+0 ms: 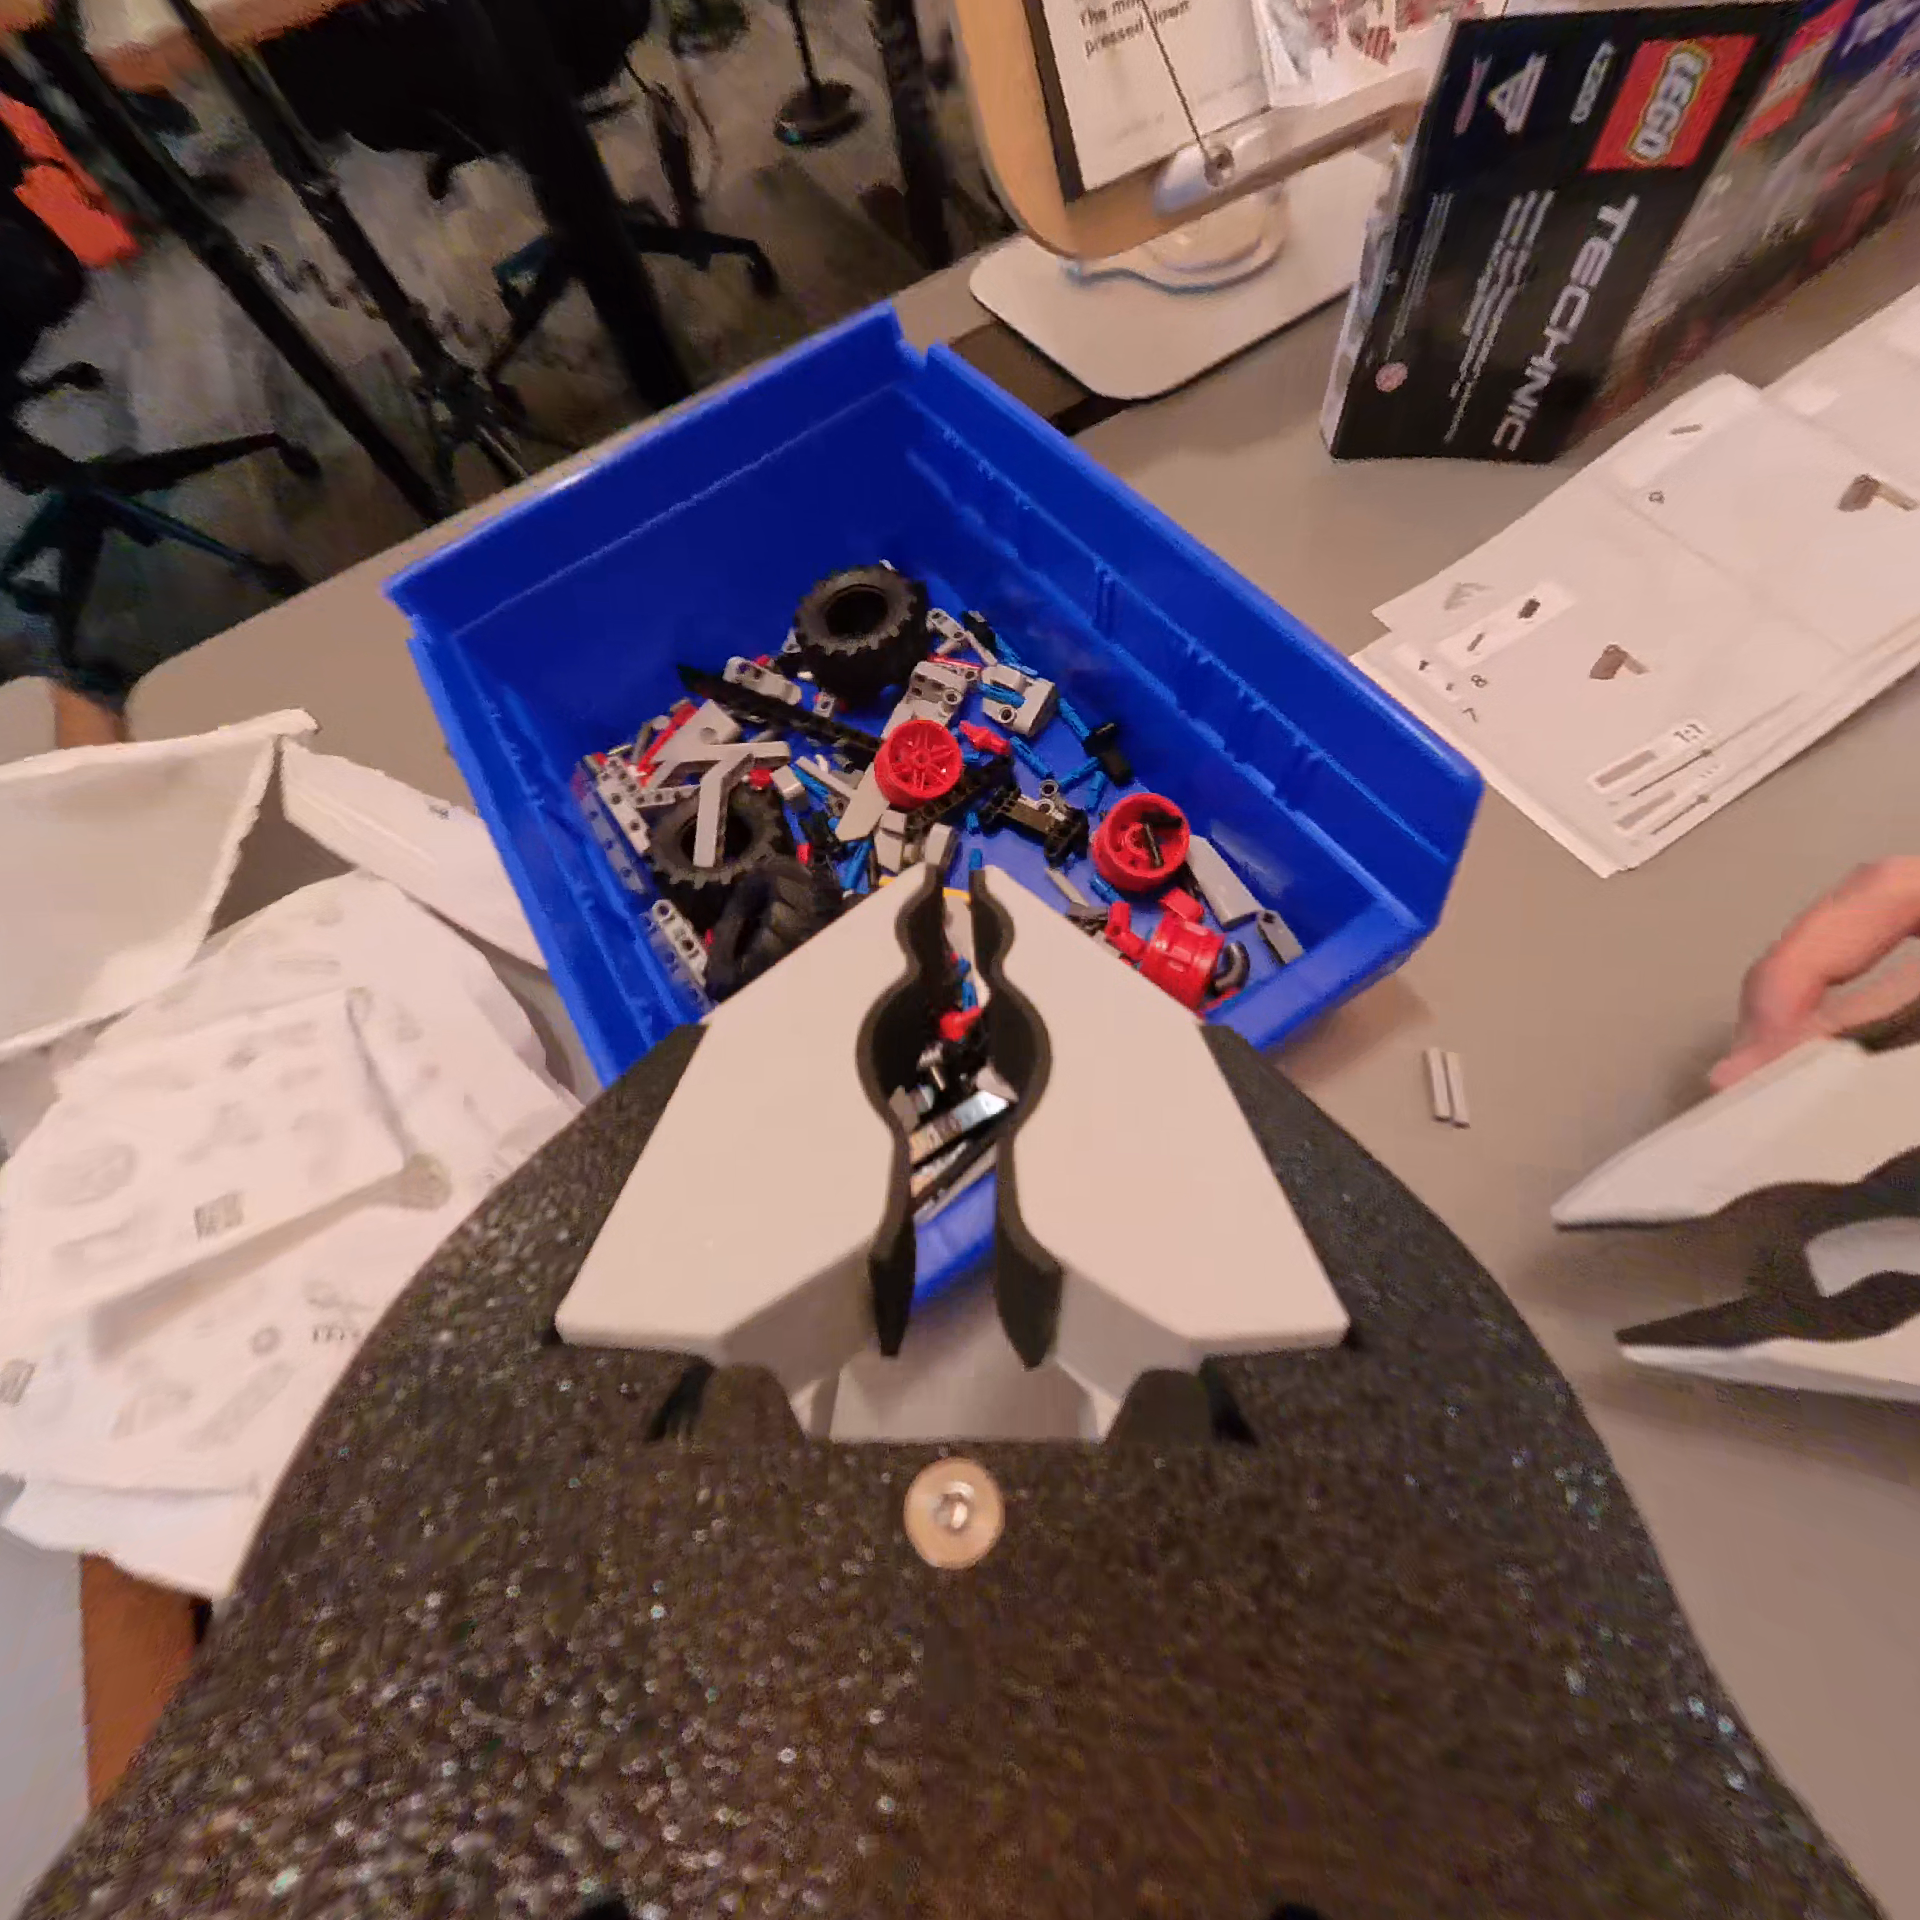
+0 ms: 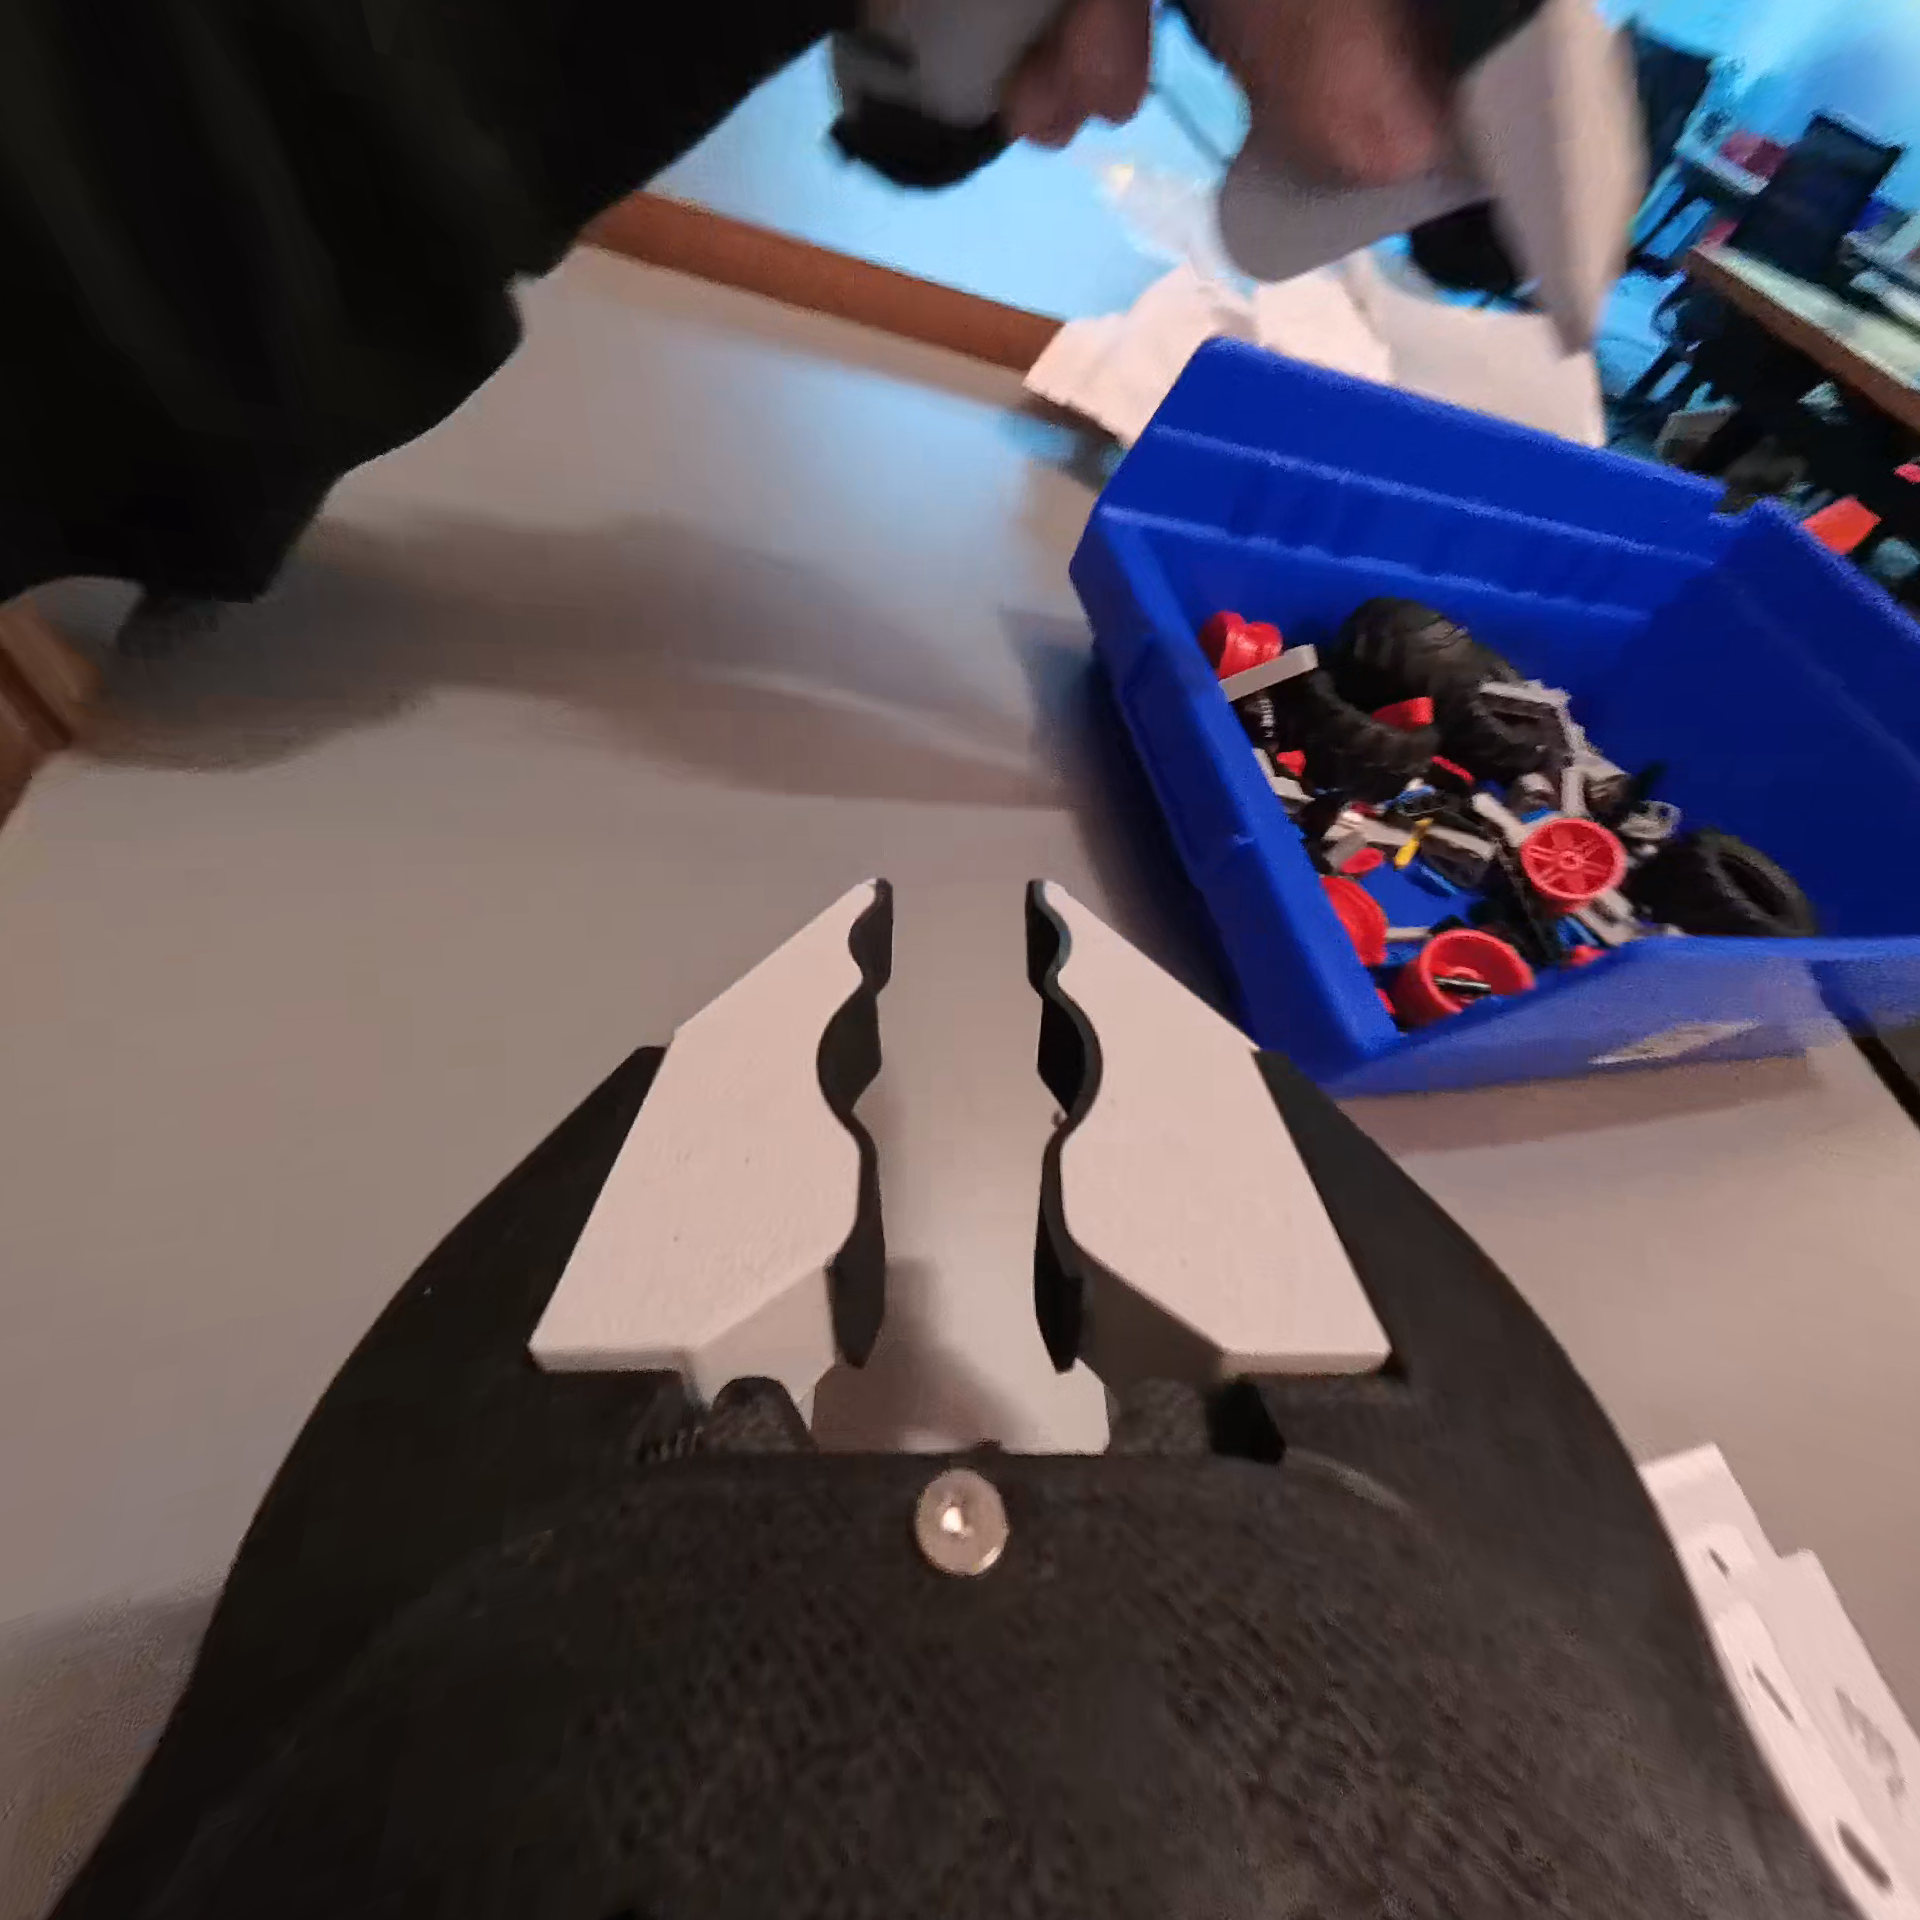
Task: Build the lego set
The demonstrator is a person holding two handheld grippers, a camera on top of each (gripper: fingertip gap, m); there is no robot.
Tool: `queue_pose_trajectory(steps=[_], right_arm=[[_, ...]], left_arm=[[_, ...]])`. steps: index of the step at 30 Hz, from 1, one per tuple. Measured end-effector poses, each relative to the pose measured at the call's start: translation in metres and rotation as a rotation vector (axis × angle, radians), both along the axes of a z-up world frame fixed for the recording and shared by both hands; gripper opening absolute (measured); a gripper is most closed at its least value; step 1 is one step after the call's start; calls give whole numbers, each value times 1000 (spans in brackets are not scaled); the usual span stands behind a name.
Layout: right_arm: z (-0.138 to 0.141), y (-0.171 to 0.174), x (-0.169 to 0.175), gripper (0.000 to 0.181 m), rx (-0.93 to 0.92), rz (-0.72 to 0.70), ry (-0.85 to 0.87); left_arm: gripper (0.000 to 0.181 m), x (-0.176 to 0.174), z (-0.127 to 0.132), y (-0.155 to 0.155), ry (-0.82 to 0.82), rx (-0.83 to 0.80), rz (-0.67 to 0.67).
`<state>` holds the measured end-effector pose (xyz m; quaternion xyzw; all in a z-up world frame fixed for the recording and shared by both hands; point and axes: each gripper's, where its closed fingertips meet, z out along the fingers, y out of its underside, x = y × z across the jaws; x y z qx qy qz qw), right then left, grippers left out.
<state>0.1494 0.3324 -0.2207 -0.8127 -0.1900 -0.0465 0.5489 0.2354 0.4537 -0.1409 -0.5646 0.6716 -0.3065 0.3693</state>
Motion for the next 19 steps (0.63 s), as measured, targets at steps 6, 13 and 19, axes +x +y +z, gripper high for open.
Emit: queue_pose_trajectory(steps=[6,13,19], right_arm=[[-20,8,-9,21,-102,68,90],[-26,1,-2,22,-134,86,123],[-41,-2,-4,26,-220,99,72]], left_arm=[[5,28,-49,0,357,-20,-250],[22,37,-102,9,598,131,-360],[19,28,-114,4,680,189,-421]])
